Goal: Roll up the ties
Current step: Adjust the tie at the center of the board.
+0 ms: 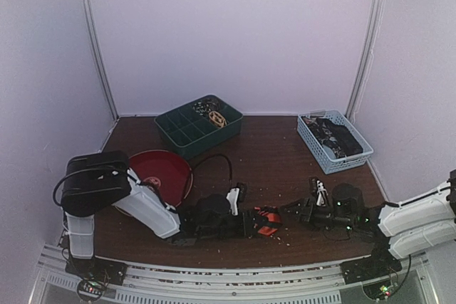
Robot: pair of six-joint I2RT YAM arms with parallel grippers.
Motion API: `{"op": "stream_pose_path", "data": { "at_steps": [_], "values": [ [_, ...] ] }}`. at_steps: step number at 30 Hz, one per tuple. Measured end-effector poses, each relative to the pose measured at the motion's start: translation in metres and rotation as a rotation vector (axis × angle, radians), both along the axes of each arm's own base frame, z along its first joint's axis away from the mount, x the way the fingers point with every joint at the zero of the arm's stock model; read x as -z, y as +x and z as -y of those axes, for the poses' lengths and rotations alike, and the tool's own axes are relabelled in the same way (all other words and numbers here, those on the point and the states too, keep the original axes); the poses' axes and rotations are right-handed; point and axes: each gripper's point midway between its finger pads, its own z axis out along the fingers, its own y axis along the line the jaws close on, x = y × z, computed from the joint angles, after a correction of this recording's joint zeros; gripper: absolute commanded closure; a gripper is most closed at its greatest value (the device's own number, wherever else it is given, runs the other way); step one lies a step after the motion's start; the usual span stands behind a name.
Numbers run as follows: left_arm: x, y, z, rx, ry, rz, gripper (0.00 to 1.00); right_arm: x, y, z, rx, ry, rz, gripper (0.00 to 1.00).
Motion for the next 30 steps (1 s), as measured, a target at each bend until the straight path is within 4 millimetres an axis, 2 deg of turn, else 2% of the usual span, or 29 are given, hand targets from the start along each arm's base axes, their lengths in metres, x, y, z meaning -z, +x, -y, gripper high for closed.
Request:
{"op": "stream_pose_path", "data": {
  "at_steps": [6, 10, 14, 17, 22, 25, 30],
  "values": [
    [-0.011, 0.003, 0.018, 0.027, 0.155, 0.241, 0.59, -0.006, 0.007, 0.019, 0.081, -0.061, 0.04, 0.48],
    [-0.025, -0.008, 0.034, 0.061, 0.211, 0.384, 0.59, -0.001, 0.009, 0.029, 0.125, -0.094, 0.027, 0.57],
    [-0.028, -0.017, 0.037, 0.078, 0.266, 0.483, 0.59, 0.009, 0.01, 0.045, 0.186, -0.156, 0.004, 0.64],
    [-0.026, -0.021, 0.037, 0.086, 0.319, 0.558, 0.58, 0.013, 0.012, 0.059, 0.244, -0.198, 0.003, 0.65],
    [-0.023, -0.023, 0.045, 0.101, 0.362, 0.633, 0.56, 0.005, 0.016, 0.077, 0.322, -0.224, 0.041, 0.64],
    [-0.018, -0.023, 0.044, 0.11, 0.38, 0.651, 0.53, 0.009, 0.015, 0.079, 0.321, -0.243, 0.034, 0.63],
    [-0.017, -0.026, 0.044, 0.126, 0.386, 0.662, 0.48, 0.026, 0.01, 0.077, 0.285, -0.286, -0.01, 0.61]
  ]
}}
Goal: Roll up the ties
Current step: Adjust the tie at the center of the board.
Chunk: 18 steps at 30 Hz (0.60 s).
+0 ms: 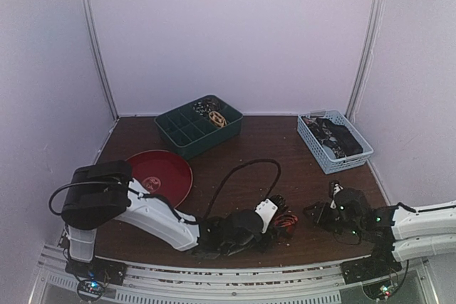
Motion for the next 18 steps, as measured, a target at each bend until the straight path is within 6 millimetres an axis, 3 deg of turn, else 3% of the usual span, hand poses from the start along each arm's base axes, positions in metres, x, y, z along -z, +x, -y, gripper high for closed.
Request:
{"op": "stream_pose_path", "data": {
  "at_steps": [6, 10, 18],
  "values": [
    [0.01, -0.005, -0.001, 0.031, 0.026, -0.002, 0.43, 0.019, -0.007, -0.009, -0.068, -0.042, -0.06, 0.65],
    [0.022, -0.007, -0.001, 0.046, 0.063, -0.004, 0.43, 0.02, -0.003, -0.02, -0.101, -0.045, -0.061, 0.69],
    [0.022, -0.007, 0.002, 0.058, 0.08, -0.004, 0.43, 0.02, -0.003, -0.041, -0.189, -0.02, -0.045, 0.71]
  ]
}}
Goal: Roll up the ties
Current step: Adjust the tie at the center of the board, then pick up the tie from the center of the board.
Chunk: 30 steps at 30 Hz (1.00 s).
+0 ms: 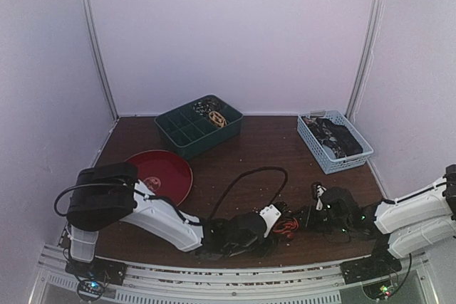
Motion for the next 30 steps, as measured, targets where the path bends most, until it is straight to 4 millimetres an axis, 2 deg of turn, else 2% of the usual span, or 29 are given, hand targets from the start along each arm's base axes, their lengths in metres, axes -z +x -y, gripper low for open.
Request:
{"op": "stream_pose_path", "data": {
  "at_steps": [5, 11, 14, 19, 21, 23, 25, 30],
  "values": [
    [0.0, 0.002, 0.002, 0.022, 0.023, 0.014, 0.43, 0.0, 0.002, -0.015, -0.037, 0.025, 0.005, 0.72],
    [0.001, 0.001, 0.002, 0.054, 0.05, 0.041, 0.59, 0.0, 0.006, -0.02, -0.037, 0.033, 0.011, 0.71],
    [0.001, 0.002, 0.002, 0.055, 0.058, 0.05, 0.7, -0.001, 0.007, -0.018, -0.027, 0.013, 0.016, 0.66],
    [-0.001, 0.006, 0.002, 0.048, 0.056, 0.056, 0.73, -0.009, 0.013, -0.012, -0.005, -0.029, 0.041, 0.6],
    [-0.001, 0.006, 0.002, 0.047, 0.055, 0.056, 0.69, -0.015, 0.015, -0.01, 0.009, -0.029, 0.06, 0.57],
    [-0.003, 0.007, 0.003, 0.046, 0.052, 0.057, 0.56, -0.023, 0.018, -0.007, 0.026, -0.024, 0.082, 0.55],
    [-0.002, 0.007, 0.003, 0.046, 0.06, 0.056, 0.48, -0.029, 0.02, -0.005, 0.039, -0.017, 0.1, 0.56],
    [0.002, 0.007, 0.011, 0.048, 0.083, 0.042, 0.42, -0.025, 0.019, 0.001, 0.059, -0.043, 0.09, 0.62]
  ]
}}
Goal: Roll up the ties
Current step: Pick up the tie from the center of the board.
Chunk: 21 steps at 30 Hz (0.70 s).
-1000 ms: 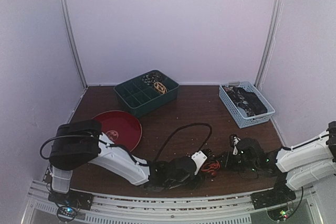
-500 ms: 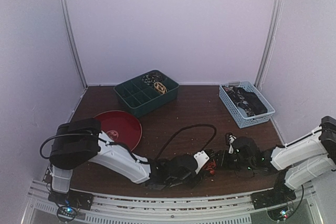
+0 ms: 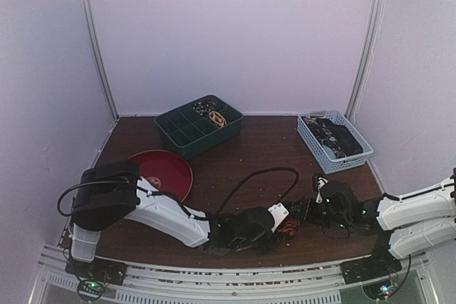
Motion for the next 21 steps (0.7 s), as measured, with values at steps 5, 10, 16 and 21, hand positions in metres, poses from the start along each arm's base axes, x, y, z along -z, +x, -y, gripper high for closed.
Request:
{"op": "stream_pose_path", "data": {
  "at_steps": [5, 10, 16, 21],
  "values": [
    [0.007, 0.0, 0.002, 0.001, 0.01, -0.009, 0.37, 0.01, -0.004, 0.006, 0.008, -0.025, -0.025, 0.65],
    [0.009, 0.002, 0.002, 0.005, 0.015, -0.017, 0.38, 0.014, -0.006, 0.009, 0.012, -0.031, -0.034, 0.66],
    [0.01, 0.004, 0.009, 0.03, 0.018, -0.019, 0.36, 0.018, -0.007, 0.009, 0.013, -0.031, -0.047, 0.67],
    [0.011, 0.004, 0.009, 0.06, 0.027, -0.014, 0.47, 0.021, -0.007, 0.007, 0.013, -0.032, -0.053, 0.67]
  ]
}}
